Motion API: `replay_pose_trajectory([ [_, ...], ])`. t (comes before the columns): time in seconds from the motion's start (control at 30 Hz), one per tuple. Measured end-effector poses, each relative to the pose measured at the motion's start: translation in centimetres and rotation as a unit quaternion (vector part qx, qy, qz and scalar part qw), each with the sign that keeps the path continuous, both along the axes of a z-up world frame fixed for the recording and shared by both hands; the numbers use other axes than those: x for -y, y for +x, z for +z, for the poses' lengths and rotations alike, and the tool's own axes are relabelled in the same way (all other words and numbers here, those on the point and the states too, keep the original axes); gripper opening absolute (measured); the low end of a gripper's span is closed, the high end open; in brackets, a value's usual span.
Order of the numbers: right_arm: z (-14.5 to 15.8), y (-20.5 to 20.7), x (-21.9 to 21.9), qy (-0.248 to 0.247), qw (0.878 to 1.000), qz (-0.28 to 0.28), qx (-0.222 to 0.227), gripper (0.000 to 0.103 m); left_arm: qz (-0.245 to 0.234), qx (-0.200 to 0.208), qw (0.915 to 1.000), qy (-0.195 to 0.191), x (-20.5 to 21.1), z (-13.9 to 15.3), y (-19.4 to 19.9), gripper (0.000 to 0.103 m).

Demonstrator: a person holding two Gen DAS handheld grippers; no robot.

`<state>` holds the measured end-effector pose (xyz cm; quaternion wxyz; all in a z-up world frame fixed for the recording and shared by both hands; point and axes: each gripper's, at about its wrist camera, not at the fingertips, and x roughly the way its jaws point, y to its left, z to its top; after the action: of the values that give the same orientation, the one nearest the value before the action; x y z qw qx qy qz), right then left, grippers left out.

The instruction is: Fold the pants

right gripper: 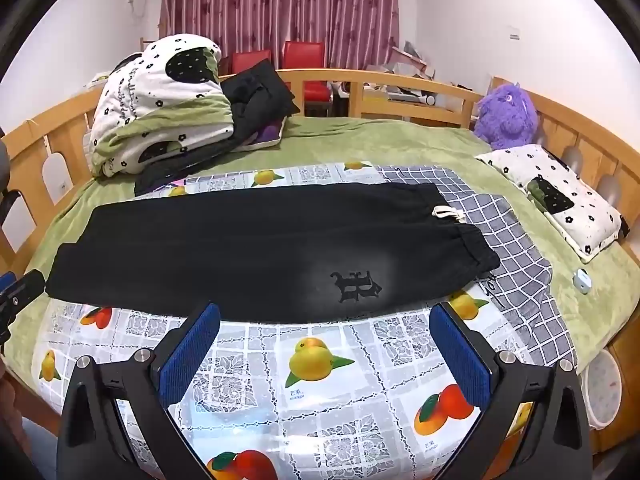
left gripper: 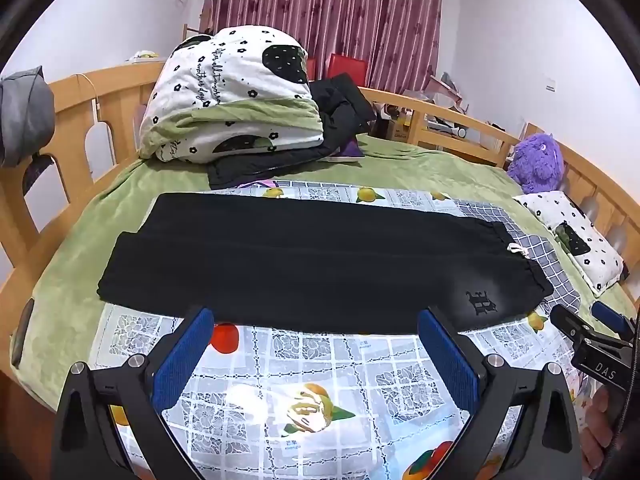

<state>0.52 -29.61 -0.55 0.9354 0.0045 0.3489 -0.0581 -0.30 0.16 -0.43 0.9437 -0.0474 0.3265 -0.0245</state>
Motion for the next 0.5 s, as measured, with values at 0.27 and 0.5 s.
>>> replay_pose_trajectory([
  [0.27, 0.06, -0.06, 0.01, 0.001, 1.0, 0.0, -0.002, 0.103, -0.001, -0.001, 1.0, -0.006, -0.16, -0.17, -0.09, 0.103],
  [0.5, 0.37, -0.51, 0.23, 0.005, 1.0, -0.002, 0.005, 0.103, 0.0, 0.001, 1.0, -0.007, -0.15, -0.17, -0.24, 0.103],
])
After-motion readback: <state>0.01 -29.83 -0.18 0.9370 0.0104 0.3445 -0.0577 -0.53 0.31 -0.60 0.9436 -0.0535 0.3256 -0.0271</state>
